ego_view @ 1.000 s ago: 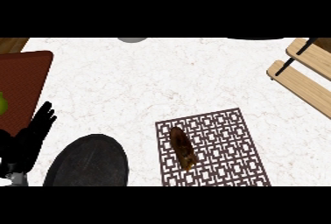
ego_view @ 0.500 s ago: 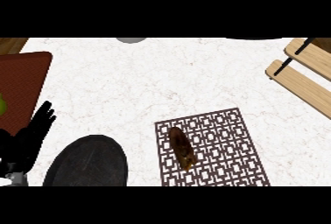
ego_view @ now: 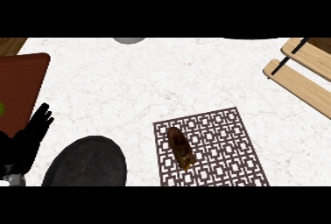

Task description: Pick the squash from the placemat and place it in the tiered shelf

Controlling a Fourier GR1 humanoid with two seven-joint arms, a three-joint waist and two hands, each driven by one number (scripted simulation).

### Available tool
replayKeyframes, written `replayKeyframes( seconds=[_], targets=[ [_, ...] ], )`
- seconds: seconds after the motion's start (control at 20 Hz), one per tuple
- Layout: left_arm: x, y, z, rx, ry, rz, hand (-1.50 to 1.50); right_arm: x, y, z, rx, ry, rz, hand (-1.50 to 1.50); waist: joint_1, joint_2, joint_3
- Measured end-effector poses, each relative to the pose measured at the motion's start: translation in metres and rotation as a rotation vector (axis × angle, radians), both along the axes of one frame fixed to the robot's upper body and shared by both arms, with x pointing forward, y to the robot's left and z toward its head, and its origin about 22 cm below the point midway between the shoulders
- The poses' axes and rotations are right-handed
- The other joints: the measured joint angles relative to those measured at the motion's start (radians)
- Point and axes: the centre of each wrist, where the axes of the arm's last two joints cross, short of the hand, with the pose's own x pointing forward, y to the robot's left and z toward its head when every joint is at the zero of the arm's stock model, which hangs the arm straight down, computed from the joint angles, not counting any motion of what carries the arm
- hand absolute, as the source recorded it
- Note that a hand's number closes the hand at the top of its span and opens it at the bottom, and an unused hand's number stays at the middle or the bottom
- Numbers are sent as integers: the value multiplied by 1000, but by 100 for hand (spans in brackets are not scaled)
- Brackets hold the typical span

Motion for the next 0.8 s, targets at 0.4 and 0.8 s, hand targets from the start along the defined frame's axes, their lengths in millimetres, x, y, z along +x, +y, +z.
replayKeyframes(
  seconds=[0.4, 0.8],
  targets=[
    [-4, 14, -3, -4, 8, 25, 0, -111, -16, 49, 20, -83, -94, -150, -25, -6, 0],
    [-16, 20, -3, -5, 16, 62, 0, -224, -38, 73, -15, -83, -94, -150, -66, -18, 1]
  ],
)
